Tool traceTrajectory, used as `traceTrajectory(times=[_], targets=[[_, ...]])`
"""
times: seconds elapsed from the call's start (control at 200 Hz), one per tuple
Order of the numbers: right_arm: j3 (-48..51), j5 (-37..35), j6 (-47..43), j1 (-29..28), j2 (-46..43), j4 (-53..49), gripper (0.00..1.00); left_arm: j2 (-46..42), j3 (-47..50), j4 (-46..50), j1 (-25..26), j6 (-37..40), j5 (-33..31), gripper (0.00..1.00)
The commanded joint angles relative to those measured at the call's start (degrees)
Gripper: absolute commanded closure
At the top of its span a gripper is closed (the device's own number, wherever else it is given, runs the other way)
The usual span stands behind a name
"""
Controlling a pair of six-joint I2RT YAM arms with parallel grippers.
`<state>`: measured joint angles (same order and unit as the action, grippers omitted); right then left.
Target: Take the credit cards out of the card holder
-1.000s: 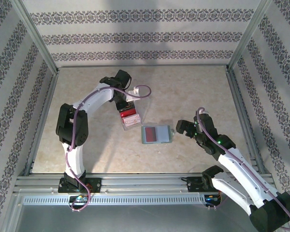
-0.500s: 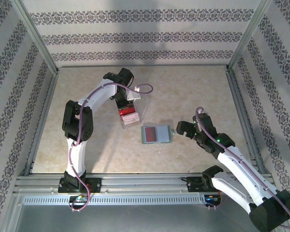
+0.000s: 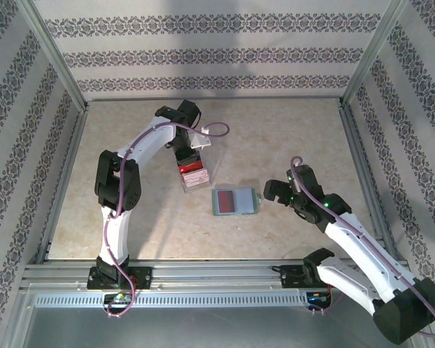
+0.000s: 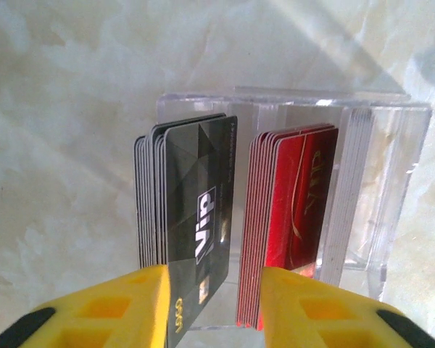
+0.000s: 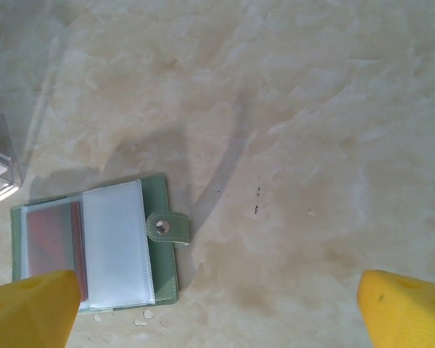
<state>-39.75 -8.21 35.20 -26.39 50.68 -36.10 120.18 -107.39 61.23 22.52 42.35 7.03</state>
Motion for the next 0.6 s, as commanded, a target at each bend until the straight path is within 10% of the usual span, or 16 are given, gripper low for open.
traceTrajectory(times=[0.0, 0.345, 0.595], targets=[[-3.03, -4.14, -1.23, -4.35, 2.84, -3.15, 0.02, -4.96, -1.22, 1.7, -0.45, -3.46, 3.25, 0.56], [-12.02, -5.86, 0.12, -18.85, 20.57, -2.44, 0.18, -27.72, 21.72, -23.21, 0.04, -33.59, 2.71, 0.0], [-18.74, -2.48, 0.35, -23.36, 33.98, -0.65, 0.24, -46.63, 49.08, -47.43, 0.48, -67.04, -0.88, 0.0]])
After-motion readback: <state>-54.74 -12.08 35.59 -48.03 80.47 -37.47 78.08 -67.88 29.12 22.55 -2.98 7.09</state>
